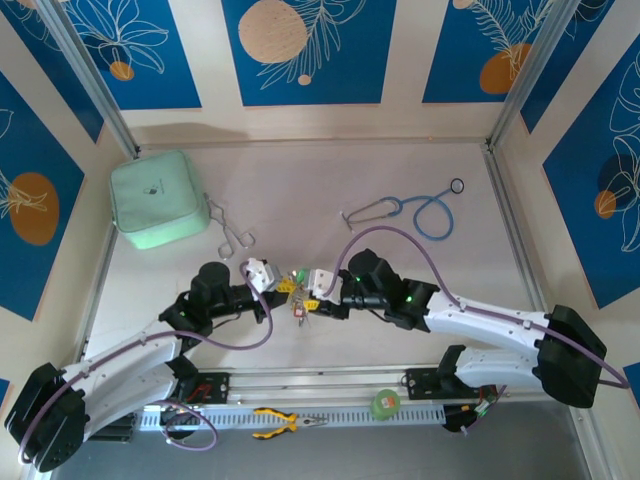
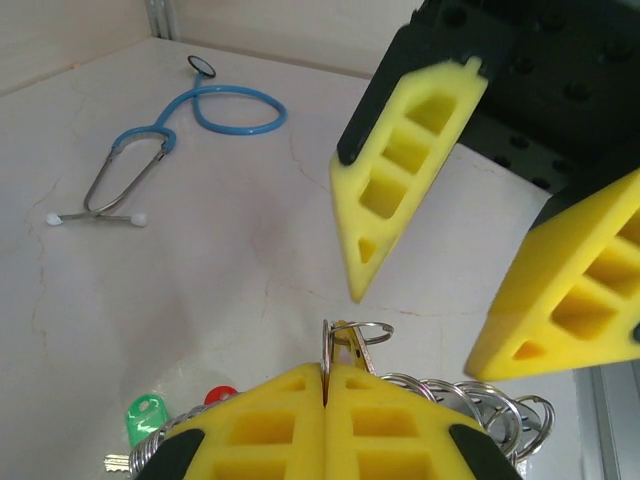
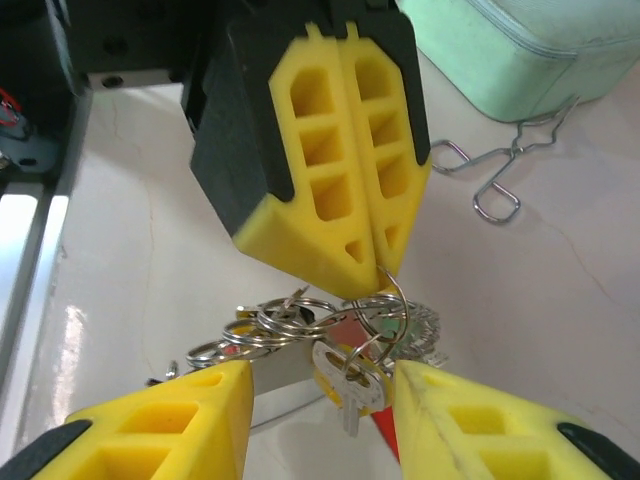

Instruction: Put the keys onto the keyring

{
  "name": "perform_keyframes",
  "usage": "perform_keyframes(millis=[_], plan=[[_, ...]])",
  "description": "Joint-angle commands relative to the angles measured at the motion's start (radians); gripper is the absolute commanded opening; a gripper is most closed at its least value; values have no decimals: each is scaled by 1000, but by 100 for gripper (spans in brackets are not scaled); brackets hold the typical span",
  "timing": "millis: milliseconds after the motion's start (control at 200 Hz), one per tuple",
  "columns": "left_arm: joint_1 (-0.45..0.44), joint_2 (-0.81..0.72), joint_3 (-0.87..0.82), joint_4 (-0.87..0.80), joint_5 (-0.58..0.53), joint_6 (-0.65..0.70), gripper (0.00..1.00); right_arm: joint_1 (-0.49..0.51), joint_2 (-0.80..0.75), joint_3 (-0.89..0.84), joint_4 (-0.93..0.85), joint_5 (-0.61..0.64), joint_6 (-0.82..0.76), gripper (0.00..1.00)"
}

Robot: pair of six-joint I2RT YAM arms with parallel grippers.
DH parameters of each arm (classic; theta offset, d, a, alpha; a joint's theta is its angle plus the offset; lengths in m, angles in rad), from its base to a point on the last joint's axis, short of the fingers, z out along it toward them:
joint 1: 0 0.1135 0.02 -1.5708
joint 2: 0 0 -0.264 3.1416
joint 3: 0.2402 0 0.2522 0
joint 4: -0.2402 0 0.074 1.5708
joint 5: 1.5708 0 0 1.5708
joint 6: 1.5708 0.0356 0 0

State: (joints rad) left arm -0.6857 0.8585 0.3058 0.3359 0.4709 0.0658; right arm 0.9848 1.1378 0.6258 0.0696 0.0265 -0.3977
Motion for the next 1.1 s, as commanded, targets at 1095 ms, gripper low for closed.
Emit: perform_keyframes(millis=[1095], plan=[[-8, 6, -3, 123, 27, -23, 0, -75, -38, 14, -1, -197, 44, 35]])
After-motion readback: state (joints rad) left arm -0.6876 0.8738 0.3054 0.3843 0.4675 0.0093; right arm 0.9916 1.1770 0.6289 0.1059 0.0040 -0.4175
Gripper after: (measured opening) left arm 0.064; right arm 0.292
